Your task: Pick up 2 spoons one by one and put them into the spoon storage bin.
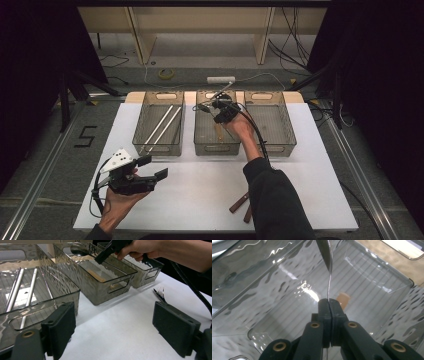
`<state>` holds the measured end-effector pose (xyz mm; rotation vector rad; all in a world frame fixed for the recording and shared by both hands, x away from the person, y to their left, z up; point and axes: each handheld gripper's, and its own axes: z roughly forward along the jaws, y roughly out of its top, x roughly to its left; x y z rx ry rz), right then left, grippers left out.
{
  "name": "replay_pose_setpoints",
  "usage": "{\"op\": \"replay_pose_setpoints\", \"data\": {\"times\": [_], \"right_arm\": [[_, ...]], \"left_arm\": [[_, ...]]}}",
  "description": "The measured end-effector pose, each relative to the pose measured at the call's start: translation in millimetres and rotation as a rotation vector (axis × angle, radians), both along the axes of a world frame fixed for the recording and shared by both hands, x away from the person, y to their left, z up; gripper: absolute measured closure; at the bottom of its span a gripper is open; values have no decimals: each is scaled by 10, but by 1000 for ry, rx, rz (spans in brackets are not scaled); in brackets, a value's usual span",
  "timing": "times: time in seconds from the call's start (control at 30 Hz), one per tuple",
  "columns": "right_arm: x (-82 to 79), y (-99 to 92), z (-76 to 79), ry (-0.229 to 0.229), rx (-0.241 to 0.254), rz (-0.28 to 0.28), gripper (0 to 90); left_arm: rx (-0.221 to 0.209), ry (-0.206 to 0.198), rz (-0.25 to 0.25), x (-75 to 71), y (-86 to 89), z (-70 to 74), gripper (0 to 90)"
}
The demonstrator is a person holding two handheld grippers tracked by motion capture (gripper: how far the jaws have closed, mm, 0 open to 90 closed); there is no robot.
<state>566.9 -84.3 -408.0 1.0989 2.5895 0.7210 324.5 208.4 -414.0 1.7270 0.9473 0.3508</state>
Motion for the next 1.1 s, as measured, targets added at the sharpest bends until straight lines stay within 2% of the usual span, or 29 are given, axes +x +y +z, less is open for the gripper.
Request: {"op": "replay_pose_setpoints", "data": {"times": [0.33, 0.43, 0.5, 0.57, 0.67, 0.83, 0.97, 1.1], "right_arm": [[-1, 40, -71, 20, -4, -3, 891], [-5, 50, -82, 36, 8, -23, 815], [-18, 63, -66, 40, 7, -11, 776], [-35, 65, -35, 29, 15, -12, 706], [-80, 27, 47, 21, 46, -8, 653], [-306, -44, 204, -18, 68, 60, 525], [-601, -152, 293, -44, 104, 109, 449], [-925, -273, 288, -42, 150, 140, 413]], "left_arm": [[0, 0, 1, -4, 4, 0, 184], [-4, 1, 3, -4, 7, -1, 181], [-8, 3, 7, -3, 6, -1, 181], [-8, 2, 7, -5, 6, -1, 180], [-6, 2, 8, -5, 8, -1, 180], [-9, 2, 12, -6, 13, 0, 178], [-5, 3, 12, -7, 15, -2, 178], [-9, 4, 17, -4, 11, -4, 178]]}}
